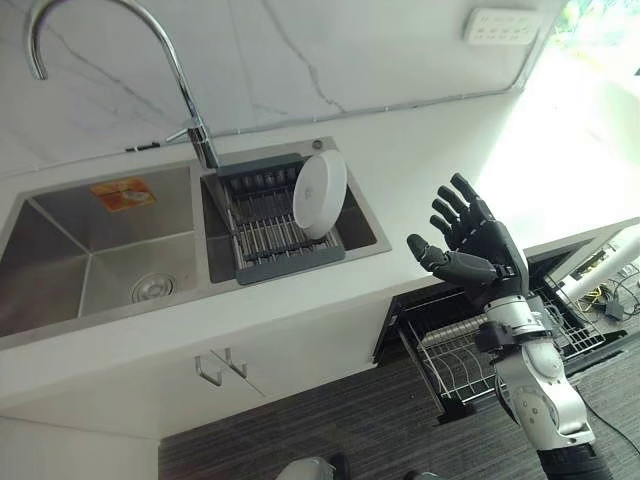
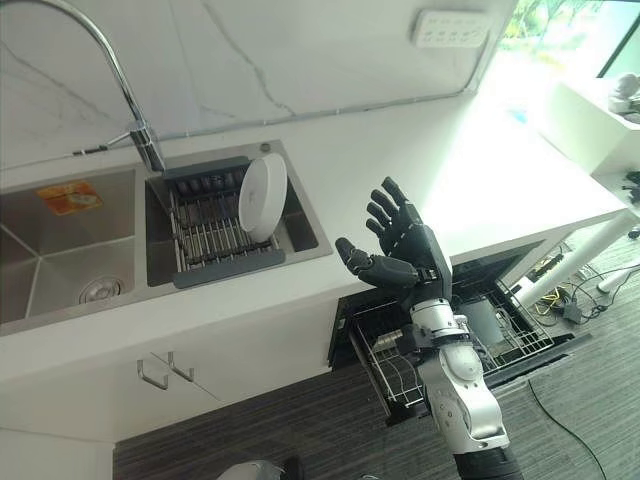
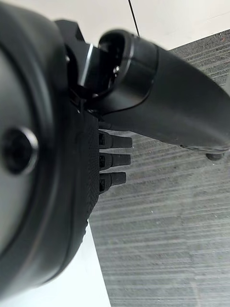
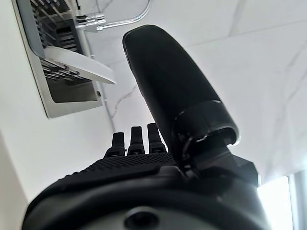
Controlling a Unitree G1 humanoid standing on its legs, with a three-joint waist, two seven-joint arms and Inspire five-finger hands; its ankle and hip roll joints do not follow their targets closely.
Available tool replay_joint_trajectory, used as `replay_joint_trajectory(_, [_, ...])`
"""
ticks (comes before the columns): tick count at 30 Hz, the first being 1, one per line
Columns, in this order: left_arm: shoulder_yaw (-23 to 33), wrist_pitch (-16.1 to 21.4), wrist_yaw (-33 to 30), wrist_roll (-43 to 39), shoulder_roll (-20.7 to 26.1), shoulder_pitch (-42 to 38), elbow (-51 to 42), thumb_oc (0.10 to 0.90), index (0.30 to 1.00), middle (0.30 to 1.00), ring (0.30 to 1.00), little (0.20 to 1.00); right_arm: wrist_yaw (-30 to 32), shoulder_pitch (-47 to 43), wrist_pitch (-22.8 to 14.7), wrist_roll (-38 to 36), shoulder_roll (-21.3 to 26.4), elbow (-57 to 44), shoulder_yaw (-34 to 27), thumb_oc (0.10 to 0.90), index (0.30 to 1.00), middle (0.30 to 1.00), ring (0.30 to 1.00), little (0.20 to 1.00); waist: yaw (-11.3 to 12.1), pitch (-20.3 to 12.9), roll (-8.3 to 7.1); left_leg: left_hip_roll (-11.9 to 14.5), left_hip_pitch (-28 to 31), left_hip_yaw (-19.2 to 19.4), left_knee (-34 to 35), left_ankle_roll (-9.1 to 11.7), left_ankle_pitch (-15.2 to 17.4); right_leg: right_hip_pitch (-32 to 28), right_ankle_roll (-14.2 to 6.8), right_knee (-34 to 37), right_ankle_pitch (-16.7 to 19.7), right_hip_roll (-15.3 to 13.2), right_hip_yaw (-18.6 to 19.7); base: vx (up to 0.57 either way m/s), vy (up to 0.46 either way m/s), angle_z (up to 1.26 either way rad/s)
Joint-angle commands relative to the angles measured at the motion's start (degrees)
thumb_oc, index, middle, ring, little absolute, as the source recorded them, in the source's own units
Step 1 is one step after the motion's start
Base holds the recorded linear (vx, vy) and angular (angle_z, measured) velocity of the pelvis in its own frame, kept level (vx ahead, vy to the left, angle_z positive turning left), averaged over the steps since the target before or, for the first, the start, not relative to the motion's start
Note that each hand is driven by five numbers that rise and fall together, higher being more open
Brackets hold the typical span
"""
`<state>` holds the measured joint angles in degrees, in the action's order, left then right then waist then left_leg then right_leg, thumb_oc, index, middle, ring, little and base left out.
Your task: Place the dishes in the dishwasher.
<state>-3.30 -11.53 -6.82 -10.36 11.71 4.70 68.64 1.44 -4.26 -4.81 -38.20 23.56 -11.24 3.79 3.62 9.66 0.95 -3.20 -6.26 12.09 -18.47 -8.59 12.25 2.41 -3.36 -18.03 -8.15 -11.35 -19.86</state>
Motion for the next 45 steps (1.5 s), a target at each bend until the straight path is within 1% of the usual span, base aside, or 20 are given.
replay_joint_trajectory(1, [-1.3, -1.3, -1.7, 0.5, 1.5, 0.2, 1.8, 0.800, 0.900, 0.900, 0.900, 0.900, 0.0, -6.5, -7.4, 2.2, 1.7, -5.8, -1.8, 0.800, 0.900, 0.900, 0.900, 0.900, 0.2, -0.1, 0.43, 1.6, -0.6, -4.6, 1.3, 3.4, 2.3, -3.1, -4.4, -6.8, 2.1, 3.6, -0.4, 0.11, 0.098, -0.16])
replay_joint_trajectory(2, [-1.2, -2.3, -2.3, -0.8, 1.6, 0.0, 1.3, 0.800, 0.900, 0.900, 0.900, 0.900, -0.4, -6.5, -7.7, 2.0, 1.7, -5.6, -1.3, 0.800, 0.900, 0.900, 0.900, 0.900, -0.2, 0.6, 0.72, 1.4, 0.2, -5.3, 1.3, 3.4, 2.8, -0.8, -4.1, -7.8, 1.8, 4.0, -0.1, 0.09, 0.034, -0.24])
replay_joint_trajectory(3, [-1.3, -2.4, -2.3, -0.7, 1.6, -0.1, 1.3, 0.800, 0.900, 0.900, 0.900, 0.900, -0.5, -6.5, -7.8, 1.9, 1.7, -5.5, -1.3, 0.800, 0.900, 0.900, 0.900, 0.900, -0.3, 0.6, 0.75, 1.4, 0.3, -5.6, 1.3, 3.5, 2.8, -0.8, -4.0, -7.1, 1.5, 4.3, 0.0, 0.09, -0.058, -0.19])
replay_joint_trajectory(4, [-1.2, -2.8, -2.2, -0.2, 1.4, -0.1, 1.1, 0.800, 0.900, 0.900, 0.900, 0.900, -0.7, -6.2, -8.1, 1.6, 1.9, -5.3, -1.6, 0.800, 0.900, 0.900, 0.900, 0.900, -0.7, 0.8, 0.63, 1.3, 0.6, -6.3, 1.3, 3.8, 2.9, -0.8, -3.7, -3.4, 1.2, 5.0, 0.7, 0.09, -0.149, -0.01])
replay_joint_trajectory(5, [-1.0, -2.9, -2.0, 0.7, 1.3, 0.1, 1.2, 0.800, 0.900, 0.900, 0.900, 0.900, -1.2, -5.8, -8.5, 1.2, 2.3, -5.0, -2.4, 0.800, 0.900, 0.900, 0.900, 0.900, -1.5, 0.8, 0.12, 0.9, 1.0, -6.9, 1.3, 4.1, 3.2, 1.2, -4.1, 0.8, 2.9, 3.8, 1.9, 0.10, -0.176, 0.11])
replay_joint_trajectory(6, [-1.1, -2.5, -2.2, 0.5, 1.4, 0.6, 1.1, 0.800, 0.900, 0.900, 0.900, 0.900, -1.7, -5.7, -8.5, 0.7, 2.3, -4.9, -2.9, 0.800, 0.900, 0.900, 0.900, 0.900, -2.1, 0.9, 0.02, 1.1, 1.4, -6.8, 1.3, 4.0, 3.8, 3.2, -4.9, 0.8, 5.7, 3.1, 3.1, 0.08, -0.182, 0.10])
replay_joint_trajectory(7, [-1.4, -2.7, -2.3, 0.1, 1.7, 0.9, 0.6, 0.800, 0.900, 0.900, 0.900, 0.900, -2.3, -5.5, -8.5, 0.2, 2.4, -4.7, -3.6, 0.800, 0.900, 0.900, 0.900, 0.900, -2.0, 1.0, 0.03, 1.5, 1.4, -6.8, 1.3, 4.4, 3.8, 3.0, -4.7, 0.8, 4.1, 3.0, 3.2, 0.06, -0.176, 0.28])
replay_joint_trajectory(8, [-1.0, -3.6, -2.0, 0.7, 1.8, 0.7, -0.3, 0.800, 0.900, 0.900, 0.900, 0.900, -2.0, -5.2, -8.6, -0.3, 3.1, -4.8, -4.0, 0.800, 0.900, 0.900, 0.900, 0.900, -1.4, 0.7, -0.66, 1.9, 1.2, -5.9, 1.3, 5.2, 3.2, 3.5, -4.7, 0.8, 1.6, 1.4, 2.3, 0.05, -0.179, 0.36])
replay_joint_trajectory(9, [-1.2, -3.6, -1.7, 0.6, 1.6, 0.8, -0.5, 0.800, 0.900, 0.900, 0.900, 0.900, -1.7, -5.1, -8.7, -0.1, 3.1, -4.9, -4.2, 0.800, 0.900, 0.900, 0.900, 0.900, -1.2, 0.4, -0.91, 2.2, 0.9, -5.3, 1.3, 5.5, 2.9, 3.7, -5.1, 0.8, 1.7, 0.8, 2.2, 0.03, -0.188, 0.38])
replay_joint_trajectory(12, [-1.6, -3.3, -0.8, 1.2, 1.4, 1.0, -0.2, 0.800, 0.900, 0.900, 0.900, 0.900, -0.7, -5.5, -8.8, 0.6, 3.0, -4.7, -4.8, 0.800, 0.900, 0.900, 0.900, 0.900, -0.8, 0.5, -0.93, 3.3, 0.3, -4.6, 1.3, 6.5, 2.7, 4.2, -5.2, 0.8, 0.4, -0.5, 1.4, 0.02, -0.112, 0.12])
replay_joint_trajectory(15, [-2.4, -1.8, -0.6, 2.9, 0.7, 2.4, 1.9, 0.800, 0.900, 0.900, 0.900, 0.900, 0.0, -5.4, -7.0, 0.8, 3.2, -5.3, -5.2, 0.800, 0.900, 0.900, 0.900, 0.900, -0.6, -0.2, -1.21, 4.1, 0.3, -3.6, 1.3, 7.5, 3.2, 3.6, -5.4, 0.8, -0.9, -1.3, 1.1, 0.08, -0.089, 0.07])
replay_joint_trajectory(18, [-2.0, -0.9, -0.6, 3.5, 0.5, 3.0, 3.2, 0.800, 0.900, 0.900, 0.900, 0.900, 0.1, -5.1, -6.7, 1.1, 3.1, -5.4, -4.9, 0.800, 0.900, 0.900, 0.900, 0.900, -0.3, -0.7, -1.37, 4.3, 0.3, -3.5, 1.3, 7.8, 3.2, 2.8, -5.4, 0.8, -1.6, -1.2, 1.0, 0.07, -0.037, 0.06])
replay_joint_trajectory(22, [-1.5, -0.9, -0.4, 3.9, 0.6, 3.0, 3.5, 0.800, 0.900, 0.900, 0.900, 0.900, -0.5, -4.9, -6.8, 0.9, 3.3, -5.2, -4.7, 0.800, 0.900, 0.900, 0.900, 0.900, 0.0, -1.3, -1.46, 4.3, 0.4, -3.8, 1.3, 8.0, 3.1, 1.8, -5.2, 0.8, -2.5, -0.9, 1.1, 0.07, 0.004, 0.00])
replay_joint_trajectory(29, [-1.8, -1.3, -0.2, 4.9, 0.7, 3.1, 3.8, 0.800, 0.900, 0.900, 0.900, 0.900, -2.2, -6.7, -6.9, 2.0, 3.2, -5.4, -2.2, 0.800, 0.900, 0.900, 0.900, 0.900, 1.7, -1.9, -1.39, 3.6, 0.3, -5.1, 1.3, 7.9, 3.0, 0.8, -5.0, 0.8, -3.3, -0.8, 0.6, 0.06, 0.010, 0.05])
replay_joint_trajectory(32, [-2.2, -1.1, -0.1, 5.6, 0.8, 3.2, 4.0, 0.800, 0.900, 0.900, 0.900, 0.900, -0.4, -9.4, -5.9, 2.5, 3.0, -4.3, 0.0, 0.800, 0.900, 0.900, 0.900, 0.900, 2.8, -1.9, -1.30, 3.3, 0.4, -5.6, 1.3, 7.9, 2.9, 0.2, -5.1, 0.8, -3.4, -1.0, 0.2, 0.05, 0.020, 0.10])
replay_joint_trajectory(34, [-2.8, -1.1, -0.1, 5.7, 0.9, 3.1, 4.0, 0.800, 0.900, 0.900, 0.900, 0.900, 0.8, -11.3, -5.2, 1.5, 2.8, -3.1, 0.9, 0.800, 0.900, 0.900, 0.900, 0.900, 3.6, -2.0, -1.26, 3.1, 0.4, -5.9, 1.3, 7.9, 2.9, -0.1, -5.1, 0.8, -3.4, -1.2, -0.2, 0.03, 0.009, 0.06])
replay_joint_trajectory(36, [-3.3, -1.1, 0.3, 5.3, 1.6, 2.6, 4.4, 0.800, 0.900, 0.900, 0.900, 0.900, 2.6, -15.7, -4.1, -0.7, 2.2, -0.2, 2.6, 0.800, 0.900, 0.900, 0.900, 0.900, 4.6, -2.1, -1.22, 3.0, 0.4, -6.3, 1.3, 8.0, 2.7, -0.6, -5.1, 0.8, -3.4, -1.5, -0.8, 0.04, 0.033, 0.20])
replay_joint_trajectory(37, [-3.5, -0.6, 0.5, 6.0, 1.9, 2.5, 4.7, 0.800, 0.900, 0.900, 0.900, 0.900, 5.4, -19.3, -4.5, -1.8, 1.6, 3.7, 2.6, 0.800, 0.900, 0.900, 0.900, 0.900, 5.5, -2.5, -1.17, 2.8, 0.3, -6.8, 1.3, 8.1, 2.7, -0.9, -5.2, 0.8, -3.4, -1.7, -1.5, 0.04, 0.050, 0.20])
replay_joint_trajectory(41, [-3.9, -0.8, 0.7, 6.1, 2.6, 2.3, 4.9, 0.800, 0.900, 0.900, 0.900, 0.900, 8.1, -23.4, -5.8, -0.5, 2.2, 8.4, 1.9, 0.800, 0.900, 0.900, 0.900, 0.900, 6.3, -2.9, -1.30, 2.7, 0.1, -7.3, 1.3, 8.2, 2.5, -1.2, -5.2, 0.8, -3.4, -1.8, -2.2, 0.00, 0.015, 0.30])
replay_joint_trajectory(45, [-2.8, -1.1, 1.4, 6.2, 3.4, 2.1, 5.6, 0.800, 0.900, 0.900, 0.900, 0.900, 11.5, -27.8, -6.6, 1.6, 3.5, 13.2, 1.0, 0.800, 0.900, 0.900, 0.900, 0.900, 7.3, -3.2, -1.61, 2.6, 0.1, -7.7, 1.3, 8.4, 2.3, -1.9, -5.1, 0.8, -3.5, -1.9, -3.2, -0.01, 0.001, 0.20])
